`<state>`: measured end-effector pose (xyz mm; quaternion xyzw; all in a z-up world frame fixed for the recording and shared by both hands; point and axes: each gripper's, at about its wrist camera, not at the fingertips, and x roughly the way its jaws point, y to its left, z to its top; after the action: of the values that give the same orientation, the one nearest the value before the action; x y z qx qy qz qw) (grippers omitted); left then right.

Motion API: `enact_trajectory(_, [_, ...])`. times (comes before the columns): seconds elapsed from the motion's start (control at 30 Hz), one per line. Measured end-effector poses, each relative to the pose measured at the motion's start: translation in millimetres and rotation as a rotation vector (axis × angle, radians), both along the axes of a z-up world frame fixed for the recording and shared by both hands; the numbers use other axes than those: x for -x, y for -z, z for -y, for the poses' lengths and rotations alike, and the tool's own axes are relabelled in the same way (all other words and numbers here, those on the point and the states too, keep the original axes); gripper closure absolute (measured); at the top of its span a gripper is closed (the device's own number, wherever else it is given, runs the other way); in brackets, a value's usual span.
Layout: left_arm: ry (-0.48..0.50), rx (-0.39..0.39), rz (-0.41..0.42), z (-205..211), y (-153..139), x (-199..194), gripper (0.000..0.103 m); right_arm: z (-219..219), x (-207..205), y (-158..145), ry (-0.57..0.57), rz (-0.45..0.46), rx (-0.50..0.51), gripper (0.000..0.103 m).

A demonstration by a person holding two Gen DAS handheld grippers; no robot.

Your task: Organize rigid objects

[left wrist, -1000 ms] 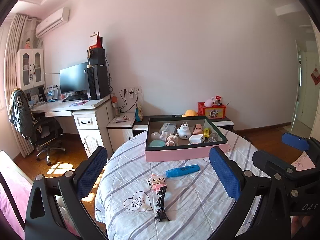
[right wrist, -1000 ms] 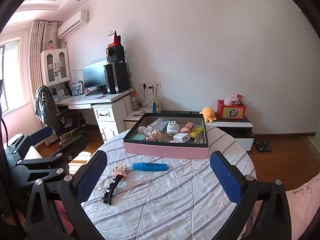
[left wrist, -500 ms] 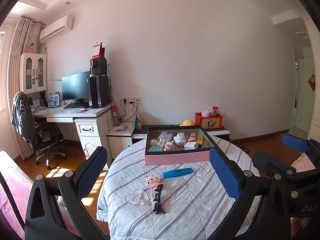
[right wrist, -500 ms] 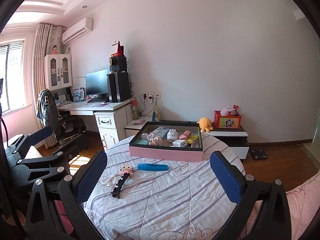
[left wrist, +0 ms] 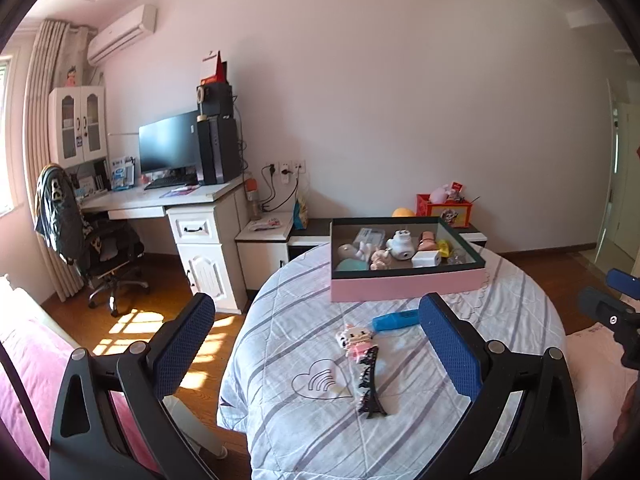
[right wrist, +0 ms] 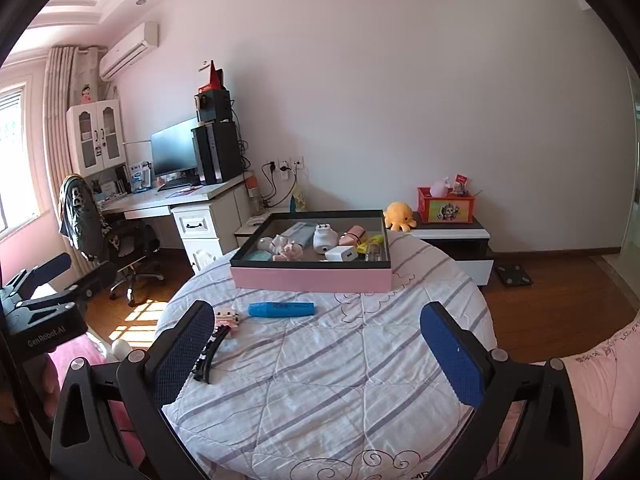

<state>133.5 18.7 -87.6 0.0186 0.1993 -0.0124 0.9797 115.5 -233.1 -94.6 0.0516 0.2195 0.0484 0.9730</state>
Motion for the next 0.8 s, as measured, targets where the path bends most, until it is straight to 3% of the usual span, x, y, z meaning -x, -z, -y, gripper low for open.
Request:
enact_trajectory(0.17, [-0.024,0.048,-0.123,-18,30,-31,0.0,26,-26,24,0.05,-0.075,-0.037,0.0])
enact_trajectory(0.43, [0.016,-0.002,-0.258,7,75,-74,0.0,44,-67,55,0.067,-0.164,-0.052,0.0])
enact_trajectory(0.8, [0.038,0.012,-0.483,39,131,-153,0.0,71,-174,59,0.045,-0.222,0.027,0.0])
